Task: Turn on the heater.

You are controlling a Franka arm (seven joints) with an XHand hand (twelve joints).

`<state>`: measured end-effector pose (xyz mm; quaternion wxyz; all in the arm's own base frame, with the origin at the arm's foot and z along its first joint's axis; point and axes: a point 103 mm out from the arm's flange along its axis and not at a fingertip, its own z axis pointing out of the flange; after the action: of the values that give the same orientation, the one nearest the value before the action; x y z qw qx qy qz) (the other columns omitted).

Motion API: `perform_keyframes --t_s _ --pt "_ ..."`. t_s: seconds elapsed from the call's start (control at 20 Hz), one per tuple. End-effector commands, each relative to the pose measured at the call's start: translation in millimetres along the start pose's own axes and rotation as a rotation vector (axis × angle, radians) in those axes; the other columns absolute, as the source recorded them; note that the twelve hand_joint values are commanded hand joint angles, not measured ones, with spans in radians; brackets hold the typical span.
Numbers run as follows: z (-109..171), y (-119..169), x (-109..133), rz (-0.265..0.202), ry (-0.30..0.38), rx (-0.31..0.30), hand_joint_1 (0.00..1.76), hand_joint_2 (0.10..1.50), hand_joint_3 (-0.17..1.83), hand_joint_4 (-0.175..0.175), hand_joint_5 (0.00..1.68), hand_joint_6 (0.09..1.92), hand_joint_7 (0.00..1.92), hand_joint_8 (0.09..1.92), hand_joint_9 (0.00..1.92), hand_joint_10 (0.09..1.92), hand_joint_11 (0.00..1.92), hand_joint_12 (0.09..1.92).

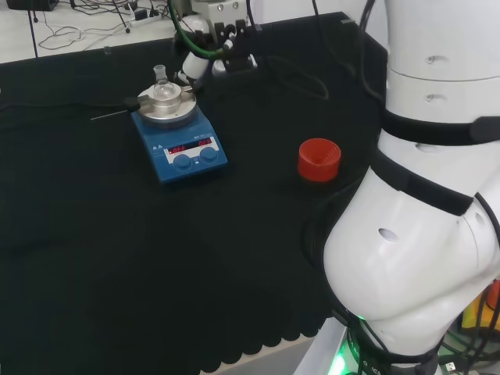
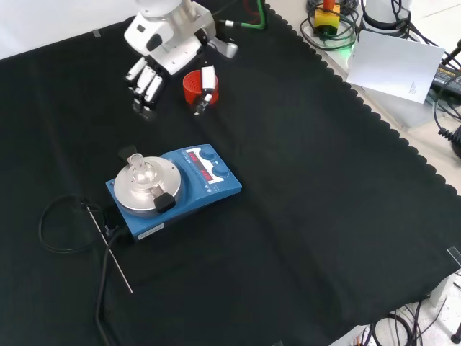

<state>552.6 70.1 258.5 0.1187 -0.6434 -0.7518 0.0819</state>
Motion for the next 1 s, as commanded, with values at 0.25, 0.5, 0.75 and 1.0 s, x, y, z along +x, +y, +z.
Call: perform_keyframes --t_s 0.25,0.5,0.75,1.0 --pt "45 -51 9 0.029 0.046 0.075 1.00 0.64 0.71 -0.028 0.39 0.40 0.67 0.75 0.88 0.63 0.46 1.31" --pt "63 -56 16 0.022 0.049 0.130 1.00 0.64 0.73 -0.037 0.41 0.40 0.92 0.77 1.08 0.61 0.60 1.27" --pt "71 -56 21 0.020 0.075 0.194 0.99 0.68 0.74 -0.053 0.45 0.46 1.13 0.79 1.25 0.62 0.71 1.23" --pt "78 -58 30 0.019 0.083 0.244 1.03 0.72 0.71 -0.103 0.47 0.53 1.43 0.99 1.54 0.86 1.13 0.97"
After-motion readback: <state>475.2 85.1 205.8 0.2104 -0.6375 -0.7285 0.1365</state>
